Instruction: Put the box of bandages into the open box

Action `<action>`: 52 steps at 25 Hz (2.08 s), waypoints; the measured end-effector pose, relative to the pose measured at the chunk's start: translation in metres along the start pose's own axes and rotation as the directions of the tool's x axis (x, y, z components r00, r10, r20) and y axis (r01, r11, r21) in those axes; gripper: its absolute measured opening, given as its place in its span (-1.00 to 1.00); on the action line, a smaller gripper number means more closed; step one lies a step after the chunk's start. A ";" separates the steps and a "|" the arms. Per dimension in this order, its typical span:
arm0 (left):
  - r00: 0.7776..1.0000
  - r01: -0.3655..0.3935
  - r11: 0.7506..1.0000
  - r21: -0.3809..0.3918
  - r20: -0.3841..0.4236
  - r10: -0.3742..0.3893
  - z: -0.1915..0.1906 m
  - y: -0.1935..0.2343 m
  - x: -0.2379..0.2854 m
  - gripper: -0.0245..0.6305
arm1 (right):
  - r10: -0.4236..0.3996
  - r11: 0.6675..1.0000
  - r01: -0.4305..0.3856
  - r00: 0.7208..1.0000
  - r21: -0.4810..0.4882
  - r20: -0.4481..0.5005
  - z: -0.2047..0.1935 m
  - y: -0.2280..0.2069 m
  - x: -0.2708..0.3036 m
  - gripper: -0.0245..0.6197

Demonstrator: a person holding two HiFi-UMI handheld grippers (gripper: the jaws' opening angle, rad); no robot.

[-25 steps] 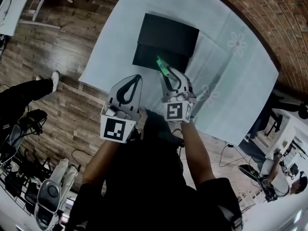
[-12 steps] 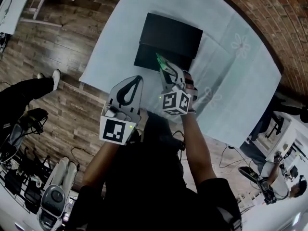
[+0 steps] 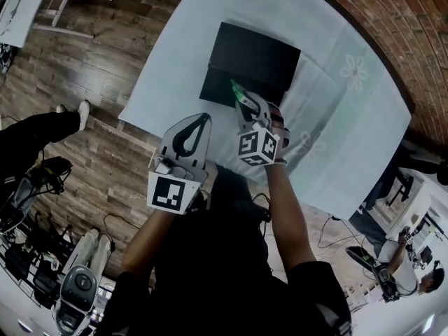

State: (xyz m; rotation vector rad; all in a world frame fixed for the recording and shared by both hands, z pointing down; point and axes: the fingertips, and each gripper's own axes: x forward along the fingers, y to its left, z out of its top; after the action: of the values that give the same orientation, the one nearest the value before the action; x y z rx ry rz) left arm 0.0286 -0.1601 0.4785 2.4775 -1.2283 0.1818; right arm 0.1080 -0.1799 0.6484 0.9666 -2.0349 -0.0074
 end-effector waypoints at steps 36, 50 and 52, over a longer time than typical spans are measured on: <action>1.000 -0.004 1.000 -0.018 0.005 0.004 0.002 0.015 -0.004 -0.82 | 0.020 0.979 -0.033 0.998 -0.199 -0.066 -0.011 0.014 0.006 -0.59; 1.000 0.003 1.000 -0.021 0.002 -0.003 -0.003 0.008 -0.004 -0.82 | -0.022 0.951 0.011 0.999 -0.309 -0.030 -0.008 0.006 0.020 -0.60; 1.000 0.002 1.000 -0.020 0.003 -0.002 -0.004 0.008 -0.005 -0.82 | -0.023 0.948 0.012 0.999 -0.319 -0.031 -0.009 0.006 0.022 -0.60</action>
State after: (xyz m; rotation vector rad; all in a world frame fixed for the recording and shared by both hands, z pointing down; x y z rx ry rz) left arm 0.0197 -0.1596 0.4826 2.4629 -1.2225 0.1637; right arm 0.1037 -0.1871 0.6718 0.7743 -1.9180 -0.3189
